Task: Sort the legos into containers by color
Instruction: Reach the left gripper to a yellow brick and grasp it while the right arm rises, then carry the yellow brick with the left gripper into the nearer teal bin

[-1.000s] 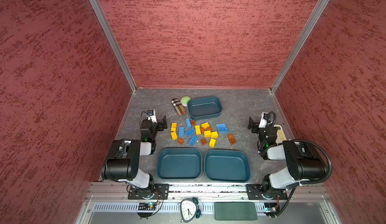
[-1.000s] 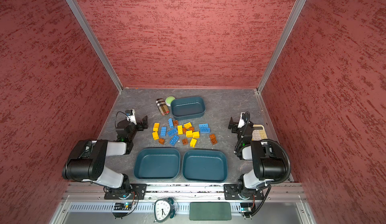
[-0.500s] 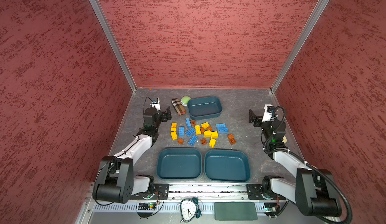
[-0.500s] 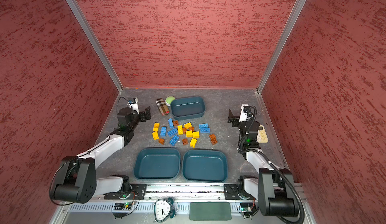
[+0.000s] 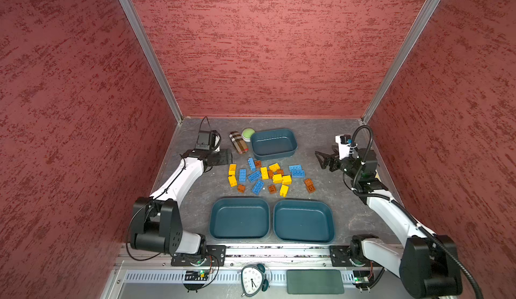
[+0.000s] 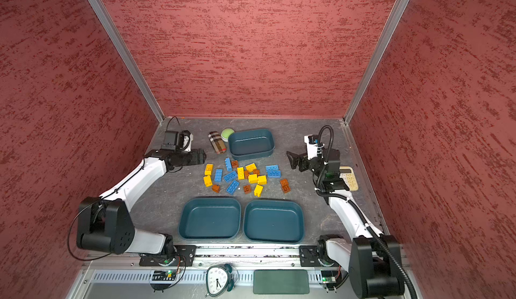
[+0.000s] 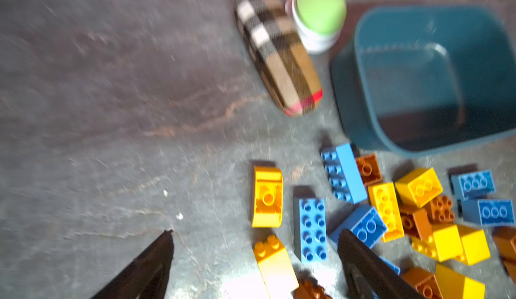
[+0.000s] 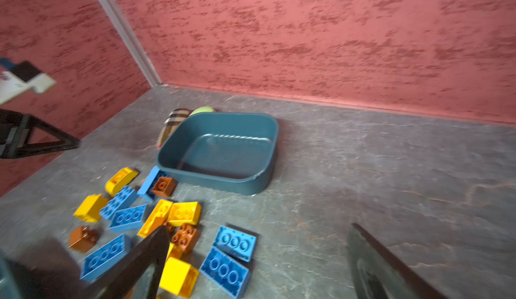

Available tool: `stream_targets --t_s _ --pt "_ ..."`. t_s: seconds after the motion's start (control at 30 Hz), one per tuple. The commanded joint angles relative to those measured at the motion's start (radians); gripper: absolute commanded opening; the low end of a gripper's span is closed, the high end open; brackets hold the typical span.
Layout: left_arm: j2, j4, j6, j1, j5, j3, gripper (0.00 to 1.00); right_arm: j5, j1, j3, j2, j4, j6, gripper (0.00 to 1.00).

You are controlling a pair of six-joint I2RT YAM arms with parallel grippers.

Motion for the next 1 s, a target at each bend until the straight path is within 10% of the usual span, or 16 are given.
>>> stream_targets --t_s 0.0,0.97 --pt "0.063 -0.102 0.003 -0.025 0.041 0.023 0.89 -0.076 0.043 0.047 -0.012 -0.132 -0.031 0.99" --pt "0.421 -0.110 -0.042 -0.113 -0.097 0.167 0.33 -0.044 0.190 0.100 -0.040 -0.301 -0.062 0.99"
